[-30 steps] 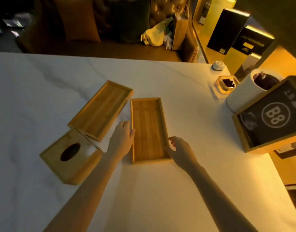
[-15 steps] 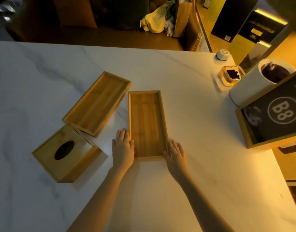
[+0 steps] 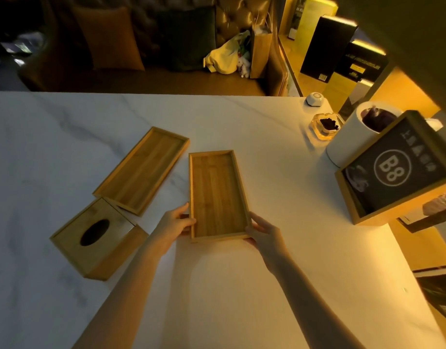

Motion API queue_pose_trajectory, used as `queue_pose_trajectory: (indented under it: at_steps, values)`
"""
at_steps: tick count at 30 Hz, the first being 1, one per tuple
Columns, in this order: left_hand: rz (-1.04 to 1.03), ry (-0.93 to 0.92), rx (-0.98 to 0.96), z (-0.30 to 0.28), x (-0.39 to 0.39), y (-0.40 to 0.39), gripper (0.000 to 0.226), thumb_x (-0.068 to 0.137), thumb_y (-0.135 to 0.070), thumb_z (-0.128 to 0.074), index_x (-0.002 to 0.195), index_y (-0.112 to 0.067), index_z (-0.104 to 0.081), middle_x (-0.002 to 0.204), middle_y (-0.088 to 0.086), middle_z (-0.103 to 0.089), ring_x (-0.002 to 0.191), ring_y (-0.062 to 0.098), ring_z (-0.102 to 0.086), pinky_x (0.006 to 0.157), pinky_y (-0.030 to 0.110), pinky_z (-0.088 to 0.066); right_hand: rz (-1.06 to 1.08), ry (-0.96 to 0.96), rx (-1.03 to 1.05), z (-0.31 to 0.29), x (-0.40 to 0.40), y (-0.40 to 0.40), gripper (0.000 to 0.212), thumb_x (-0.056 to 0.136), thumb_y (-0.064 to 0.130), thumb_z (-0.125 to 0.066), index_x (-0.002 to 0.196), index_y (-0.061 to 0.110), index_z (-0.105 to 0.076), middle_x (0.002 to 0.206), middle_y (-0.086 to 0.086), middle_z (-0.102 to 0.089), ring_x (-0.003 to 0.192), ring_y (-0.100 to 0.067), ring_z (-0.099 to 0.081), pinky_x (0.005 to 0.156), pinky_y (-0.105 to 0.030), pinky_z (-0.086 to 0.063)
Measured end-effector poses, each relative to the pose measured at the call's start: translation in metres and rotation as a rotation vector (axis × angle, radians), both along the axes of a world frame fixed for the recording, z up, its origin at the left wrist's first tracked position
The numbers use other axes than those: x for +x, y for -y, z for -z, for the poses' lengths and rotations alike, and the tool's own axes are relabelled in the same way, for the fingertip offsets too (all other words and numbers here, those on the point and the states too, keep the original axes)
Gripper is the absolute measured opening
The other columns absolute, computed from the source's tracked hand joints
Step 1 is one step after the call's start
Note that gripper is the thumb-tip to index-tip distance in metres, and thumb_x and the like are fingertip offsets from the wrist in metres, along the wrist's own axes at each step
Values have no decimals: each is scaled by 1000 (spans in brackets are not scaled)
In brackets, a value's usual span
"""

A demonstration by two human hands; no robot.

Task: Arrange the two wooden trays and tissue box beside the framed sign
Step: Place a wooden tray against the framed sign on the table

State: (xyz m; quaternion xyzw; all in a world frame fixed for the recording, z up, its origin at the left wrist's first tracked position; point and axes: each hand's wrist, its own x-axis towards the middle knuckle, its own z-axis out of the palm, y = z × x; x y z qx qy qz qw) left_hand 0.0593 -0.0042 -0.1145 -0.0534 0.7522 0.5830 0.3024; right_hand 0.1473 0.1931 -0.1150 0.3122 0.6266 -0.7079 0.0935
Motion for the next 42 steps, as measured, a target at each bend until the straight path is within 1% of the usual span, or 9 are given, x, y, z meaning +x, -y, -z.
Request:
queue_pose_trajectory:
  at_steps: [5,9,12,15,20,25,29,32,42]
  values:
    - [18,34,74,-15,0,-5,46,87,-5,-50,131,-13,-39,104,13,-63,100,27,-60,84,35,-50,5,10,-29,-14,-3,-21,40,86,1,-57,125,11,-51,113,-13,-59,101,-24,-61,81,-30,-54]
    - [60,-9,59,-27,-1,-28,44,87,-7,-50,130,-15,-42,104,8,-64,95,21,-62,75,29,-53,22,1,-17,-27,4,-42,39,86,2,-57,123,11,-53,112,-13,-61,100,-24,-62,87,-35,-53]
    - [78,-48,37,-32,-3,-50,46,86,-9,-53,130,-14,-43,109,9,-63,95,21,-62,78,31,-52,28,-37,24,-36,13,-62,38,87,1,-55,123,10,-53,111,-13,-63,101,-25,-62,87,-34,-52]
    - [85,-65,57,-32,-2,-76,48,84,-7,-55,130,-12,-42,115,13,-62,100,24,-62,85,35,-51,37,-74,119,-43,22,-83,36,88,2,-54,123,10,-53,103,-4,-64,96,-20,-62,83,-31,-53]
    - [137,-110,43,-28,2,-121,52,83,-8,-57,131,-14,-40,121,14,-60,107,27,-59,93,42,-50,71,-100,264,-48,31,-119,33,90,5,-51,121,15,-57,93,8,-62,92,-15,-58,87,-34,-49]
    - [172,-134,9,-24,3,-162,52,82,-8,-60,130,-15,-41,120,12,-59,107,26,-58,95,41,-48,147,-63,279,-41,40,-148,33,90,5,-51,120,16,-58,98,8,-60,102,-20,-54,91,-38,-48]
    - [201,-118,-7,-19,-1,-188,52,82,-8,-60,130,-15,-41,123,12,-58,109,26,-57,95,42,-48,219,-19,280,-34,39,-168,33,90,6,-51,119,19,-58,92,12,-55,94,-14,-50,86,-34,-44]
    - [211,-101,-11,-15,-4,-204,52,82,-7,-60,130,-15,-41,124,13,-58,109,26,-57,96,43,-48,247,16,280,-27,37,-181,34,90,6,-52,120,20,-57,101,4,-54,101,-20,-50,87,-34,-45]
    - [204,-47,-44,3,-19,-230,52,81,-7,-60,129,-16,-43,127,14,-56,113,27,-55,100,49,-44,279,80,264,-7,22,-201,36,89,5,-52,123,19,-55,114,-1,-53,106,-22,-49,96,-39,-44]
